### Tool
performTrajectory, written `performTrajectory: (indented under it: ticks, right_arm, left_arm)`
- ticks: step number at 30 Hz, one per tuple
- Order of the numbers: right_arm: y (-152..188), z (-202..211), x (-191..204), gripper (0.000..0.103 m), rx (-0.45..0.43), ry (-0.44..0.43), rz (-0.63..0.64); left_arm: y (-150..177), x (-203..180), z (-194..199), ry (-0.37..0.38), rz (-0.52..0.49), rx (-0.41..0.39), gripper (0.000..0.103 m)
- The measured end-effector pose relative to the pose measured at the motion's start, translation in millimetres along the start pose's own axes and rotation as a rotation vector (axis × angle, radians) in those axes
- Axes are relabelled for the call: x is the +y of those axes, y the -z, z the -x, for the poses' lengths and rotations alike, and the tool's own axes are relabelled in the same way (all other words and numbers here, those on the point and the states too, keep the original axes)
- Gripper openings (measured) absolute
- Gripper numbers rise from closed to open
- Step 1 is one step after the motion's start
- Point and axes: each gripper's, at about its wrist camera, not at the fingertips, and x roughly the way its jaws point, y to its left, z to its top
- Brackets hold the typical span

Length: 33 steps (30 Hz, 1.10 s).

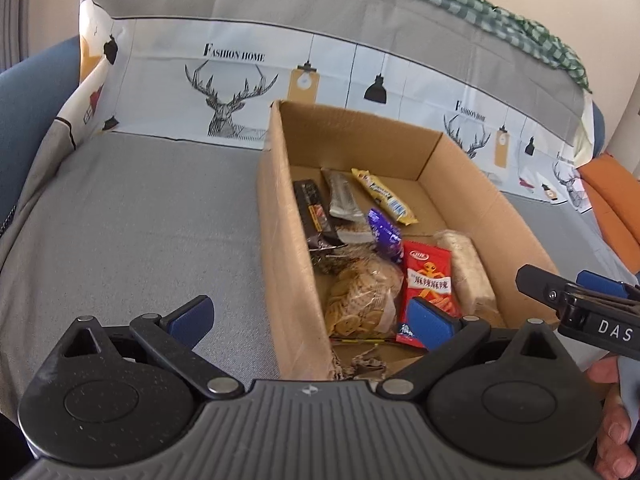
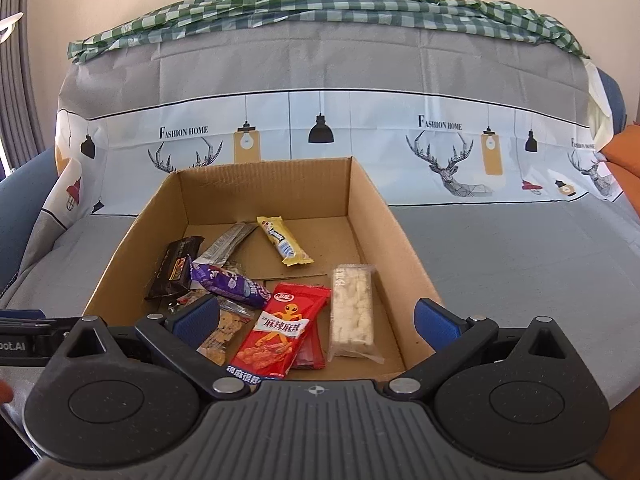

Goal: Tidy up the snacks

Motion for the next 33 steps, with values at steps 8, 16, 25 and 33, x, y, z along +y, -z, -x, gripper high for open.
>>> performTrajectory:
  ticks: [8,16,25,33]
  right_arm:
    - [1.3,-4.2,12.5,0.102,0.004,-0.013,0.064]
    - [2.0,-4.3,11.8,0.102,0.005,-0.019,0.068]
    - [2.7,-3.2,14.3,0.102,-0.001,-0.024,0.086]
    - [3.2,-3.3,14.7,0.102,-0.003,-0.021,0.089]
  left_arm:
    - [1.2,-5.3,-0.8,0.004,-0.021,0.003,0.102]
    - [2.9,-10.6,-3.0,0.013,-0.031,0.008,0.102]
    - [4.4,-12.7,-2.6,0.023,-0.04,0.007,0.102]
    - [3.4,-12.7,-3.5,0.029,-0.035,0.011,0.102]
